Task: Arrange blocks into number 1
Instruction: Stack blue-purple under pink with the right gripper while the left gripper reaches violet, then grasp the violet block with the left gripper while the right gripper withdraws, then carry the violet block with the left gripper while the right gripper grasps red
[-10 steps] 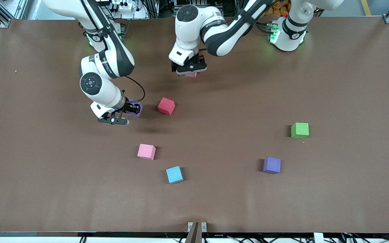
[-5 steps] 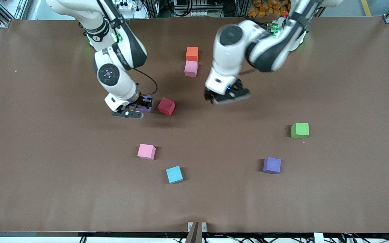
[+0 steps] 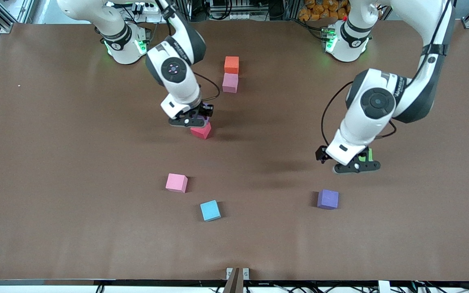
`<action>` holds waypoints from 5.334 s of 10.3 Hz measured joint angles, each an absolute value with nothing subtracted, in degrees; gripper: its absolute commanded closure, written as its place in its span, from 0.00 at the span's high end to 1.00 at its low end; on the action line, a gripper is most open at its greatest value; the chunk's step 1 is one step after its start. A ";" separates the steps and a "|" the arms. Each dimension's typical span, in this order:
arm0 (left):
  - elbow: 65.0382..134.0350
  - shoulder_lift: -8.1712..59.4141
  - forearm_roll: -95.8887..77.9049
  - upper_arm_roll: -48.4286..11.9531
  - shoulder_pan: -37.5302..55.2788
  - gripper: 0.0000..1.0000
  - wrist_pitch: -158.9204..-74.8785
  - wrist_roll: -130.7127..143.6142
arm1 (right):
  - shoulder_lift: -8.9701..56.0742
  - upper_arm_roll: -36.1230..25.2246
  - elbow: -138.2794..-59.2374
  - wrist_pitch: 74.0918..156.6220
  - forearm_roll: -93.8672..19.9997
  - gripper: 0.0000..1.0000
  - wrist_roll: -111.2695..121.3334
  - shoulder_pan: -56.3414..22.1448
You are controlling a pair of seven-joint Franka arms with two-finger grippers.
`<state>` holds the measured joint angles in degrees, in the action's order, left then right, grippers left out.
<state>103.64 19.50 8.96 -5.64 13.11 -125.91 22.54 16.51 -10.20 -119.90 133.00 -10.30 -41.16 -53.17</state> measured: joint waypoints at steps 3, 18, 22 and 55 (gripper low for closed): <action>94.95 29.05 2.84 -3.87 12.47 1.00 -125.96 8.34 | 20.70 -10.09 -116.44 133.56 -10.30 0.56 -46.49 -58.99; 83.10 45.97 -0.08 -0.36 12.72 1.00 -132.62 6.62 | 25.71 -6.30 -116.17 136.18 -10.32 1.00 -51.41 -66.91; 82.85 46.07 -0.08 -0.36 12.79 0.61 -132.71 6.60 | 25.73 -6.35 -116.09 136.58 -10.32 1.00 -51.49 -66.90; 105.15 33.52 -2.07 -14.19 43.25 0.00 -135.16 57.99 | 17.13 -4.64 -122.67 140.15 -10.06 1.00 -39.54 -33.94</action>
<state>105.15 33.52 -2.07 -14.19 43.25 -135.16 57.99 17.13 -4.64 -122.67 140.15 -10.06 -39.54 -33.94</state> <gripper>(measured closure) 0.502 0.000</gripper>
